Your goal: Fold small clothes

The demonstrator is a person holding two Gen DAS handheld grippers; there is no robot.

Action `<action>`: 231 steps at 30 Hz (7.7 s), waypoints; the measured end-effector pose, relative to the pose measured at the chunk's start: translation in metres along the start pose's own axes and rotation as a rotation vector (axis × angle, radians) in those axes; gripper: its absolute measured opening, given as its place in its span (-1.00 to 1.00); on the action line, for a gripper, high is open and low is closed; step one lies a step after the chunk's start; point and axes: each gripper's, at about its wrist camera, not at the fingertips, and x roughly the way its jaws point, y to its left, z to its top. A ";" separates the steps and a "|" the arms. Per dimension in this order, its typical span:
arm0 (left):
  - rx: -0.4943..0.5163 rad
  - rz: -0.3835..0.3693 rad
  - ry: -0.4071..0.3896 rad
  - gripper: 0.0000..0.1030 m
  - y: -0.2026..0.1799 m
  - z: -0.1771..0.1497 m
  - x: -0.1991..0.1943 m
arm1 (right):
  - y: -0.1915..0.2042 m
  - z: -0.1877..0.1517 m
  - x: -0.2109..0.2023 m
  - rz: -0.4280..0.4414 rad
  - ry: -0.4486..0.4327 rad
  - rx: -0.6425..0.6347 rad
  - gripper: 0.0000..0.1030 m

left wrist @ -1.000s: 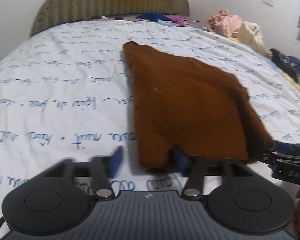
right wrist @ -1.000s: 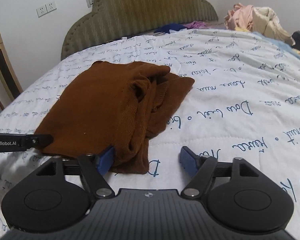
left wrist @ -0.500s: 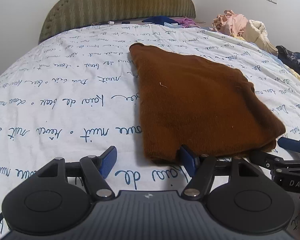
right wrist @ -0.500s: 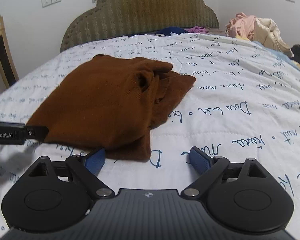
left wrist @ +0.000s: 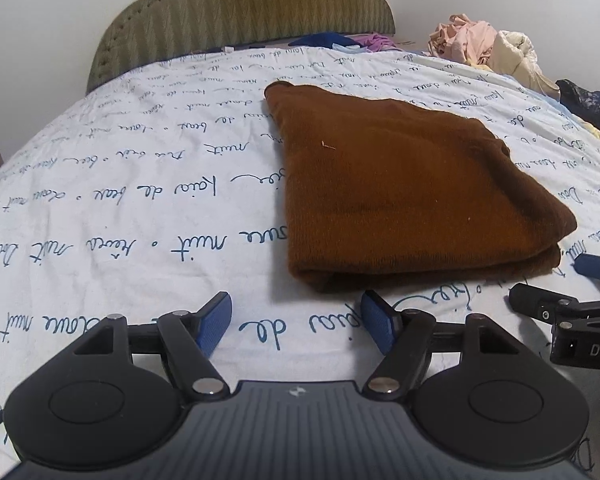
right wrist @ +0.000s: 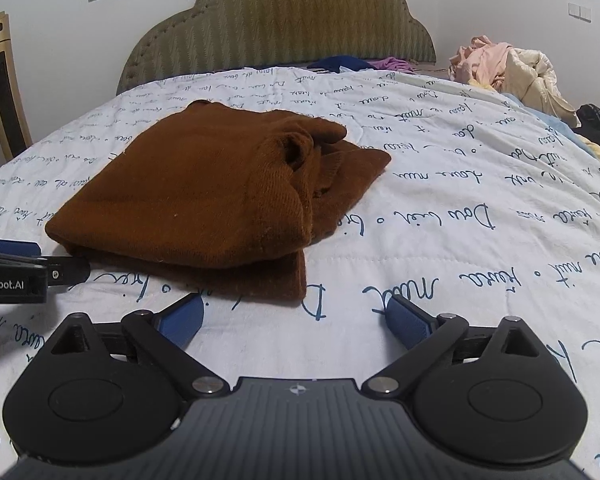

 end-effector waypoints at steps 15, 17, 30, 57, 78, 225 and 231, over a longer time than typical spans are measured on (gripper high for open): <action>-0.015 0.076 -0.055 0.69 -0.002 -0.017 -0.006 | 0.006 -0.004 -0.005 -0.036 0.004 -0.025 0.99; -0.023 0.080 -0.057 0.75 -0.001 -0.018 -0.006 | 0.005 -0.004 -0.005 -0.042 0.006 -0.025 0.99; -0.055 0.119 -0.064 0.95 0.000 -0.023 -0.008 | 0.005 -0.006 -0.002 -0.061 0.014 -0.027 1.00; -0.043 0.141 -0.060 1.00 -0.003 -0.024 -0.005 | 0.007 -0.007 -0.001 -0.074 0.023 -0.035 1.00; -0.022 0.158 -0.062 1.00 -0.007 -0.024 -0.004 | 0.008 -0.008 -0.002 -0.079 0.024 -0.038 1.00; -0.054 0.124 -0.054 1.00 0.001 -0.024 -0.002 | 0.000 -0.008 0.002 -0.030 0.022 -0.006 1.00; -0.054 0.124 -0.054 1.00 0.001 -0.024 -0.002 | 0.000 -0.008 0.002 -0.030 0.022 -0.006 1.00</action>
